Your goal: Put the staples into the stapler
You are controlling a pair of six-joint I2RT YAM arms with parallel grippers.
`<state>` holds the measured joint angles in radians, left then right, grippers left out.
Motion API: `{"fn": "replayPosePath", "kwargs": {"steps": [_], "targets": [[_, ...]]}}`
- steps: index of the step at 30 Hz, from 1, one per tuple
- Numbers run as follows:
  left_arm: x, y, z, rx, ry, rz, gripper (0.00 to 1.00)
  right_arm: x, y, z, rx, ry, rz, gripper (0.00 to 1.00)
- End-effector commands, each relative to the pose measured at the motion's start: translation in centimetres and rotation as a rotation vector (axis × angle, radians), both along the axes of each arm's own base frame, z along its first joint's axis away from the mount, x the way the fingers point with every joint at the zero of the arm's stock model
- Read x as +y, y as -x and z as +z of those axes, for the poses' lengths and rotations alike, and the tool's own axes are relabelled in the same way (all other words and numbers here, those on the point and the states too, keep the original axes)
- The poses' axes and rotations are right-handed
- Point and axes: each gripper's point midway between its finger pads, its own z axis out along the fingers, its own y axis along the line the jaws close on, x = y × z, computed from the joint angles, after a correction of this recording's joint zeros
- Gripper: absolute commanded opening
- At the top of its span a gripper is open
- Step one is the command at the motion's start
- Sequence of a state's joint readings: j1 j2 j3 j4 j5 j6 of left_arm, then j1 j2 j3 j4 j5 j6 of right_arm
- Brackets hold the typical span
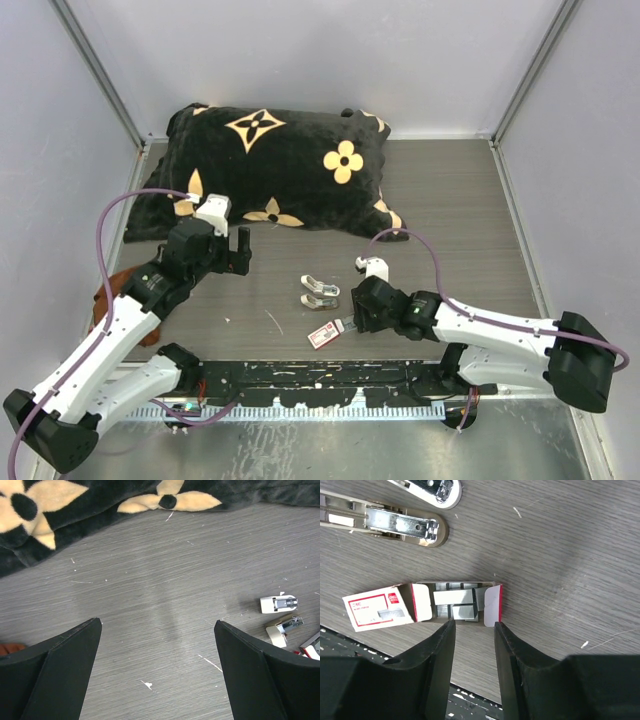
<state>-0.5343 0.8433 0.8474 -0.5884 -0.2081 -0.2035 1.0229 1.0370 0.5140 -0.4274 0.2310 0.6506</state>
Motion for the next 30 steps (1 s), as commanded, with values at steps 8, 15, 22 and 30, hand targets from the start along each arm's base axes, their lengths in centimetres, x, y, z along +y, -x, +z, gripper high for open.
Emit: {"fn": "replayPosePath", "kwargs": {"steps": [8,15,22,30], "targets": [[0.5,-0.4,2.7,-0.084,0.019,0.019,0.98,2.6,-1.0,1.4,-0.022,-0.092,-0.020,0.35],[0.2,-0.4,2.6,-0.077,0.024,0.008,0.98,3.0,-0.4,0.7,0.011,-0.102,-0.006,0.33],[0.2,-0.3,2.5,-0.075,0.026,0.007,0.98,2.4,-0.3,-0.4,0.038,-0.068,-0.043,0.33],[0.2,-0.4,2.5,-0.077,0.024,0.008,0.98,1.9,0.1,-0.8,0.055,-0.058,-0.057,0.31]]}}
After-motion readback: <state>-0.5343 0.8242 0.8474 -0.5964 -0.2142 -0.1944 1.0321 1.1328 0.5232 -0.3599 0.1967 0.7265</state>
